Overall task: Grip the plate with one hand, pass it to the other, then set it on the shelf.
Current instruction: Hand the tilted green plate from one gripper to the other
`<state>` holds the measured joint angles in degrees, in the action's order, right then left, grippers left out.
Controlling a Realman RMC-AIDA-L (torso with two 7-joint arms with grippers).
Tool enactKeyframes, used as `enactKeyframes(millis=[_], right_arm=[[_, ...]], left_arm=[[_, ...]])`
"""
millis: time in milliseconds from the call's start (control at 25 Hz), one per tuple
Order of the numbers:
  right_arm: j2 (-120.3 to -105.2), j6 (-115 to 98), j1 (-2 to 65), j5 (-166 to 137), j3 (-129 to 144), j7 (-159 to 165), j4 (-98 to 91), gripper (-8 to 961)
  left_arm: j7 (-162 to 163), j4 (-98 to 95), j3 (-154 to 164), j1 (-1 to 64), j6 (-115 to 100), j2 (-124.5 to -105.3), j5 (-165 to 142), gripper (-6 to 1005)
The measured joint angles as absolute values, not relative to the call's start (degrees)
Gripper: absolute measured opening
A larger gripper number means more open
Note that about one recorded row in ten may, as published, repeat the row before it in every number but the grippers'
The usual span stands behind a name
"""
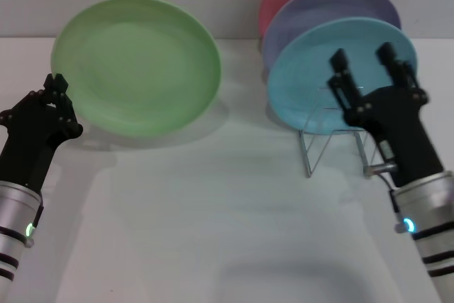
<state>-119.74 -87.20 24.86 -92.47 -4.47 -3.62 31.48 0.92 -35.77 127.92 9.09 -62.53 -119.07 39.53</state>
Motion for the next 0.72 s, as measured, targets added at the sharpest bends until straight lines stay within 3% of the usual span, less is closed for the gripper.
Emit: enactKeyframes(millis=[720], right_arm=[[-119.69, -69.91, 32.07, -100.06, -5.31, -3.21, 33.33, 738]], left_arm=[[-16.32, -40.00, 142.45, 8.98, -65.13, -119.18, 63.04, 75]])
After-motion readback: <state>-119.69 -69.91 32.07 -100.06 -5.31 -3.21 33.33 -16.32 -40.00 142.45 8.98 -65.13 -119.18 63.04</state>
